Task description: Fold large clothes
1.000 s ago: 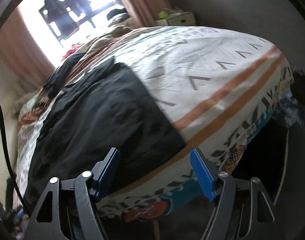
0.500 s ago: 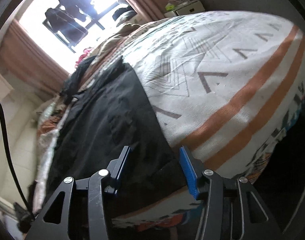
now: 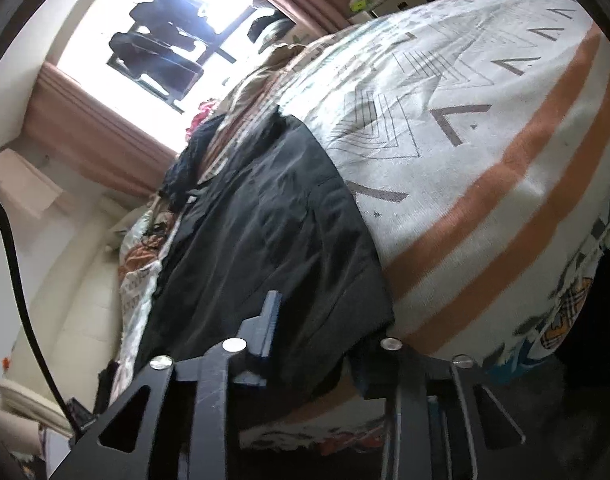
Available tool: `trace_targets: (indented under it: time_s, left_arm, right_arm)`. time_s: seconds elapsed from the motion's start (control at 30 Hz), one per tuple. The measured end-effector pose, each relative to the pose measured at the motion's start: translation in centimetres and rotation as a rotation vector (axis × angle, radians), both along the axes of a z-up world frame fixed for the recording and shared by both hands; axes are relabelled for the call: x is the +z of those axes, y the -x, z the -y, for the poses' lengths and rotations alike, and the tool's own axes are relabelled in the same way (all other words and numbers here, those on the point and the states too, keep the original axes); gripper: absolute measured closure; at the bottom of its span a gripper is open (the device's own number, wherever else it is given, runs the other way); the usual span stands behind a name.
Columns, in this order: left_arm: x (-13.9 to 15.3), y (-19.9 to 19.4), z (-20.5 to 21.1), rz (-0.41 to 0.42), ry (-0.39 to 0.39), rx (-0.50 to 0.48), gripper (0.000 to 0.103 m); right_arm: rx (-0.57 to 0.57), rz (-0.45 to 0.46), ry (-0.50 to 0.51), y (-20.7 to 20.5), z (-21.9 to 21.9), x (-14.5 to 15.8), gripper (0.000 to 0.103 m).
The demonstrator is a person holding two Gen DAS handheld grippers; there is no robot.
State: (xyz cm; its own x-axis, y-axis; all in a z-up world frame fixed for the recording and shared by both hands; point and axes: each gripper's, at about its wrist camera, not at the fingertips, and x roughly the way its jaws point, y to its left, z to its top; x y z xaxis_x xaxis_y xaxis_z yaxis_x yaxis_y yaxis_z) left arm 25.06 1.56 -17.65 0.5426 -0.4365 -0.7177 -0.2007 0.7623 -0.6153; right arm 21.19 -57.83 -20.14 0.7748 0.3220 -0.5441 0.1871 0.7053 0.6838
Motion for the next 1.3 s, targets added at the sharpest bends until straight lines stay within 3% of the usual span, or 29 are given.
trace_targets:
  time_s: [0.03,0.13,0.27,0.57,0.8,1.3]
  left_arm:
    - [0.0,0.1,0.0,0.003,-0.008,-0.001,0.084]
    - [0.4,0.8,-0.2,0.031,-0.029,0.022,0.087]
    - [1.0,1.7,-1.2,0.059,0.034,0.058,0.092]
    - [6.9,4.3,-2.7,0.196,0.014,0.108,0.096]
    - [10.5,7.6,-4.7,0.276,0.021,0.149,0.096]
    - [15.5,14.2,-6.0,0.306,0.0,0.198,0.096]
  right_arm:
    - [-0.008,-0.011,0.0,-0.3,0.0,0.0,0.091]
    - [-0.034,-0.001,0.0,-0.6,-0.1,0.4,0.097]
    - [-0.049,0.008,0.038,0.0,-0.7,2.2,0.099]
    - [-0.044,0.125,0.114,2.9,-3.0,10.3,0.1]
    - [-0.013,0.187,0.163,5.6,-5.7,14.9,0.1]
    - [-0.046,0.147,0.213,12.6,-8.0,17.8,0.1]
